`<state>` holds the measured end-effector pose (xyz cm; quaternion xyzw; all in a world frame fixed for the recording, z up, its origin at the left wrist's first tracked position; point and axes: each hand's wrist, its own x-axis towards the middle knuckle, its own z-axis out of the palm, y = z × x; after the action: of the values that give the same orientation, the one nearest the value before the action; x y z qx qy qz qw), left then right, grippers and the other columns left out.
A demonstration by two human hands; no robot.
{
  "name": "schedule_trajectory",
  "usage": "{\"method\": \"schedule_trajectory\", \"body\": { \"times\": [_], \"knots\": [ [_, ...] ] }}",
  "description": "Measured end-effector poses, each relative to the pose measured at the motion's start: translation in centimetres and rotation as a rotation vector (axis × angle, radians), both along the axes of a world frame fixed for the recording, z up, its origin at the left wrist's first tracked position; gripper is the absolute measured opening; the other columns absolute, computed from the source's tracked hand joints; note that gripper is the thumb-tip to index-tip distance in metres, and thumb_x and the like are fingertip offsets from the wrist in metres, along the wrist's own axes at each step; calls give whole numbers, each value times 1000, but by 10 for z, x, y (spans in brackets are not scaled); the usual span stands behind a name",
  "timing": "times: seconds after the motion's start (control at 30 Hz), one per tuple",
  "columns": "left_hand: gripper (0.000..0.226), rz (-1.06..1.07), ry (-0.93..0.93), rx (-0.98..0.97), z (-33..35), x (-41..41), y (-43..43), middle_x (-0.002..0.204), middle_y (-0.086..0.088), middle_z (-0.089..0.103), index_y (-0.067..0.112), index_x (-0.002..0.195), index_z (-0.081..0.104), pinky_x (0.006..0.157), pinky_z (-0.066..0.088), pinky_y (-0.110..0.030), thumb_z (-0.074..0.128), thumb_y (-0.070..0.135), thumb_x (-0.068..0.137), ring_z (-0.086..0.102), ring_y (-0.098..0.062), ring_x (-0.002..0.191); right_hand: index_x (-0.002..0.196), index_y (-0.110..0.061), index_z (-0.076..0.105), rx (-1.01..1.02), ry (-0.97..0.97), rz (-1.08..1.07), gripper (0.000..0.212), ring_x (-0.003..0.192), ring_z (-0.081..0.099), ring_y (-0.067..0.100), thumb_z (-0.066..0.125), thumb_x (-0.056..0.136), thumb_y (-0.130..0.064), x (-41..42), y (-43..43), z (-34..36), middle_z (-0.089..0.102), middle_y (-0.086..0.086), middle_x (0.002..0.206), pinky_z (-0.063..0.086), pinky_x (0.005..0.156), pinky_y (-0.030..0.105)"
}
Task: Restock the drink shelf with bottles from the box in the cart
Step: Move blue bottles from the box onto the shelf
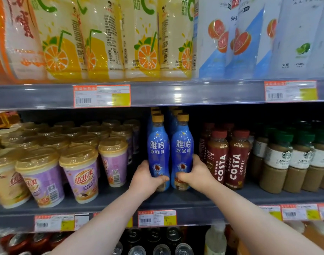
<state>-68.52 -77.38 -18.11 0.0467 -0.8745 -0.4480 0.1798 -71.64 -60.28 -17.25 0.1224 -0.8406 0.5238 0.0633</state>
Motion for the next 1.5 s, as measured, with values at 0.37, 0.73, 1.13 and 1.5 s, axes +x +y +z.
{"method": "schedule_trajectory", "body": {
  "times": [0.37, 0.73, 1.13, 1.5],
  "knots": [
    [58, 1, -21, 11, 0, 2, 3, 116, -7, 60, 15, 114, 49, 90, 48, -34, 83, 22, 67, 58, -21, 104, 124, -15, 41, 24, -77, 74, 64, 96, 59, 13, 76, 71, -13, 2, 6, 8, 59, -3, 102, 49, 81, 26],
    [69, 42, -70, 53, 5, 4, 6, 117, -7, 59, 15, 119, 44, 91, 49, -37, 85, 23, 64, 57, -22, 104, 137, -16, 28, 18, -5, 58, 84, 107, 57, 16, 77, 69, -16, 12, 2, 11, 57, 1, 115, 48, 94, 34],
    [90, 288, 578, -356, 43, 46, 75, 136, -22, 42, 0, 133, 43, 104, 31, -49, 85, 26, 59, 38, -40, 126, 129, -23, 48, 265, 435, -104, 49, 103, 55, 16, 65, 82, -22, 41, 72, 54, 48, 1, 128, 47, 90, 34],
    [77, -132, 268, -6, 29, 19, 171, 125, -11, 49, 15, 133, 40, 101, 40, -46, 75, 24, 65, 46, -26, 119, 143, -12, 28, 131, 232, -264, 89, 127, 40, 24, 79, 71, -26, 23, 146, 29, 42, 9, 138, 35, 104, 35]
  ]
}}
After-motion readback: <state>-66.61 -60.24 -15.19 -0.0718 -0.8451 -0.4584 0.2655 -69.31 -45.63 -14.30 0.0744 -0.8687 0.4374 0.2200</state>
